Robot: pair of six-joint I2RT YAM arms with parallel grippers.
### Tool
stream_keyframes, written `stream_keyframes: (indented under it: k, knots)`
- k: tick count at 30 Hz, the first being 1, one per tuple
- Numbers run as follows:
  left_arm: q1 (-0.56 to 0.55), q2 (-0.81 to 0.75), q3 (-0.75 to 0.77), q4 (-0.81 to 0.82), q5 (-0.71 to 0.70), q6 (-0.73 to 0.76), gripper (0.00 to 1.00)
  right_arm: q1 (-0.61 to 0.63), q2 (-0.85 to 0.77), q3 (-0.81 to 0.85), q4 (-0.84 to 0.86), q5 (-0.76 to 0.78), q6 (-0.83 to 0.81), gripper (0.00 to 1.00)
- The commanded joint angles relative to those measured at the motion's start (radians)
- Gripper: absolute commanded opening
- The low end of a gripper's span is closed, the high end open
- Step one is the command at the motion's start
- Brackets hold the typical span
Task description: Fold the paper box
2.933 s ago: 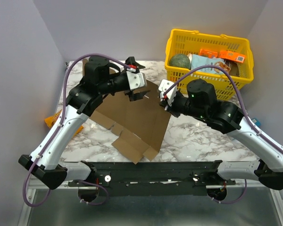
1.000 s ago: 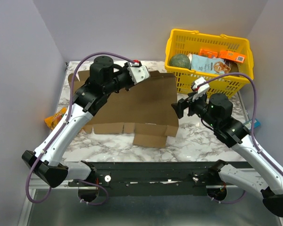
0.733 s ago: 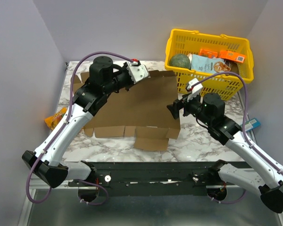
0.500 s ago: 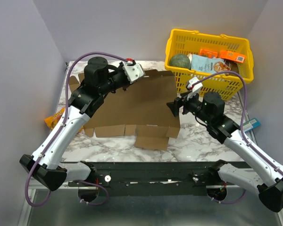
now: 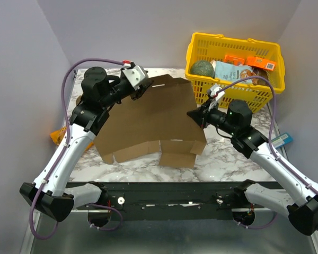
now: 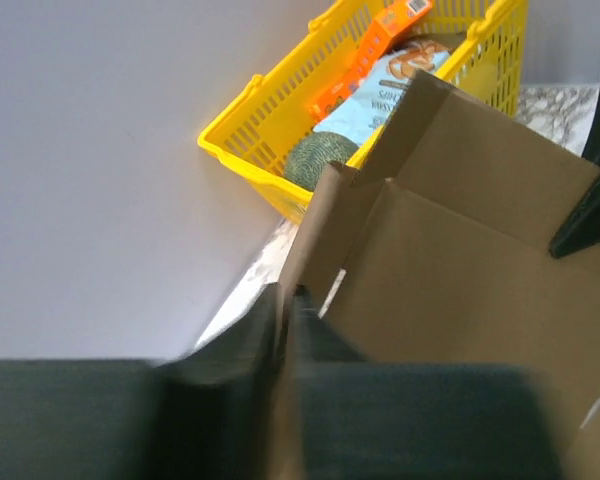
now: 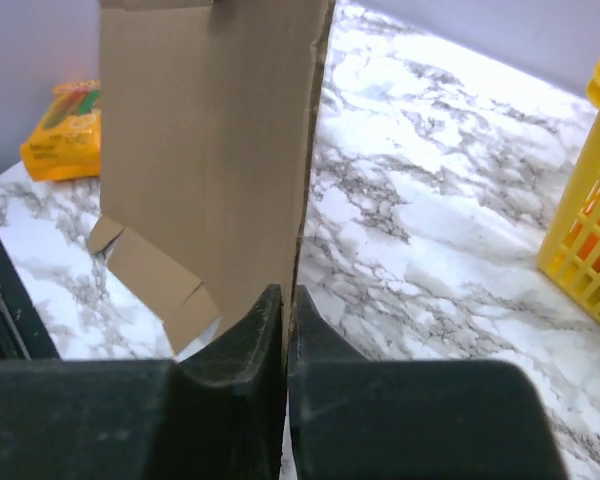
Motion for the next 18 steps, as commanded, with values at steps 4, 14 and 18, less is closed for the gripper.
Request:
stream_keyframes:
  k: [4,14,18]
  knots:
    - [0.078,-0.131,-0.082,0.191,-0.050,-0.178,0.99,-0.032,0.028,0.318,-0.304,0.014,0.014,0.02]
    - [0.169,-0.285,-0.126,0.255,-0.175,-0.371,0.99,-0.159,0.171,0.800,-0.781,-0.101,0.009,0.00]
    - [0.177,-0.305,-0.057,0.170,-0.211,-0.434,0.99,-0.186,0.165,0.869,-0.907,-0.189,0.043,0.01]
